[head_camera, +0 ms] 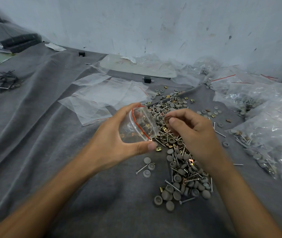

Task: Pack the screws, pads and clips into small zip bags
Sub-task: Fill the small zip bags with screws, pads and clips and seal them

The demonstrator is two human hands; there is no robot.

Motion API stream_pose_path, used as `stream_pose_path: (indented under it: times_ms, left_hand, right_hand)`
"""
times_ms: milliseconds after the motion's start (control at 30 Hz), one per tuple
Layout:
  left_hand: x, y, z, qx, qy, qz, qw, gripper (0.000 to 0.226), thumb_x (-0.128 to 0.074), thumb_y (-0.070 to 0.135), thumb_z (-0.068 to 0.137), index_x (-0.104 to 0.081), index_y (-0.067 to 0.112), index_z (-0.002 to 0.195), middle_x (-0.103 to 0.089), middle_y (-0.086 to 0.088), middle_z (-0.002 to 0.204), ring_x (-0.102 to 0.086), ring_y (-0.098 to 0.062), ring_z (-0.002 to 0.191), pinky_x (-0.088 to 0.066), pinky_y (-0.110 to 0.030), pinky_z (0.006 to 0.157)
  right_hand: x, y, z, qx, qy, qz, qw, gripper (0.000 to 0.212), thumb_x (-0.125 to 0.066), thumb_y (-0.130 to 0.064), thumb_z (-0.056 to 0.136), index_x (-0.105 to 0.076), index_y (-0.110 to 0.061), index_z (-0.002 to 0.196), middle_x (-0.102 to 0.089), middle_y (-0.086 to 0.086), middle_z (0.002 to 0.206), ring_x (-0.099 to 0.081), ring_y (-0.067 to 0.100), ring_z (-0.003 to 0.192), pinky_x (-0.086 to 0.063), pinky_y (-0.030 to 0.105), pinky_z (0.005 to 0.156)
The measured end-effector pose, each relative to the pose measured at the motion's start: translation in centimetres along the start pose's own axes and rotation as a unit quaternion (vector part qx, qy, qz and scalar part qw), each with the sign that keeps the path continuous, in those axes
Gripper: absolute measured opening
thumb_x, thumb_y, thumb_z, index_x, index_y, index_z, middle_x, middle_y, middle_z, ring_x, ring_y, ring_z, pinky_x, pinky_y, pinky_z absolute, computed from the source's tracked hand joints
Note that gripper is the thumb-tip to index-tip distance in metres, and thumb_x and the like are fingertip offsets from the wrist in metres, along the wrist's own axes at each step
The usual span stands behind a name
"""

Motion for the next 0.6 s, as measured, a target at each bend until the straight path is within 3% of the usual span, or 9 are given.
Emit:
stream_pose_path:
  times_ms: [100,233,367,433,500,600]
  left_hand:
    - [-0.2,-0.1,0.0,-0.005,-0.003,0.001,1.0,0.104,-0.082,0.079,0.052,-0.039,0.053,0.143,-0.056,0.03,0.134,-0.049,0.01,0.128,-0.039,-0.03,0.113]
    - [-0.5,-0.2,0.1,-0.009,-0.008,-0.006,1.0,0.102,-0.083,0.077,0.053,-0.04,0.053,0.142,-0.056,0.033,0.132,-0.05,0.01,0.128,-0.04,-0.028,0.112]
    - [-0.5,0.0,0.1,-0.017,-0.015,-0.012,1.0,0.099,-0.083,0.074,0.056,-0.039,0.053,0.142,-0.054,0.038,0.131,-0.05,0.012,0.126,-0.039,-0.011,0.104]
    - [-0.5,0.0,0.1,-0.018,-0.017,-0.014,1.0,0.099,-0.085,0.07,0.057,-0.04,0.052,0.143,-0.054,0.037,0.132,-0.05,0.012,0.126,-0.039,-0.013,0.105]
    - [-0.5,0.0,0.1,-0.015,-0.016,-0.014,1.0,0.1,-0.085,0.069,0.056,-0.04,0.05,0.143,-0.054,0.036,0.133,-0.05,0.012,0.126,-0.039,-0.021,0.108]
    - [-0.4,0.0,0.1,-0.013,-0.012,-0.009,1.0,0.1,-0.084,0.071,0.055,-0.039,0.052,0.142,-0.054,0.036,0.132,-0.049,0.013,0.127,-0.038,-0.023,0.111]
  right_hand:
    - [-0.2,-0.6,-0.1,0.008,-0.007,0.064,0.998,0.024,-0.06,-0.006,0.098,-0.074,-0.027,0.098,-0.07,0.007,0.081,-0.062,0.015,0.075,-0.052,0.029,0.069]
    - [-1.0,-1.1,-0.4,0.031,-0.024,0.074,0.997,0.024,-0.059,-0.016,0.094,-0.075,-0.033,0.101,-0.069,-0.004,0.08,-0.06,0.011,0.075,-0.051,0.027,0.069]
    - [-1.6,-1.6,-0.7,0.057,-0.058,0.044,0.996,0.031,-0.065,-0.019,0.096,-0.069,-0.038,0.121,-0.071,-0.003,0.085,-0.06,0.018,0.073,-0.051,0.032,0.068]
    - [-1.6,-1.6,-0.7,0.053,-0.065,0.054,0.995,0.034,-0.065,-0.016,0.097,-0.065,-0.035,0.125,-0.077,-0.002,0.09,-0.069,0.013,0.077,-0.055,0.024,0.069]
    - [-1.5,-1.5,-0.6,0.035,-0.054,0.085,0.994,0.025,-0.066,-0.014,0.096,-0.067,-0.028,0.117,-0.077,-0.001,0.085,-0.071,0.007,0.077,-0.053,0.017,0.069]
    - [-1.0,-0.8,-0.5,0.004,-0.011,0.068,0.998,0.007,-0.069,-0.028,0.093,-0.071,-0.028,0.1,-0.067,0.0,0.063,-0.065,0.008,0.061,-0.052,0.021,0.06]
Point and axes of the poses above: each hand's wrist, its own z-axis towards the middle knuckle, its own x-axis out of the back of the hand, y = z × x, the point moved 3 cm from there along z, towards the middle knuckle
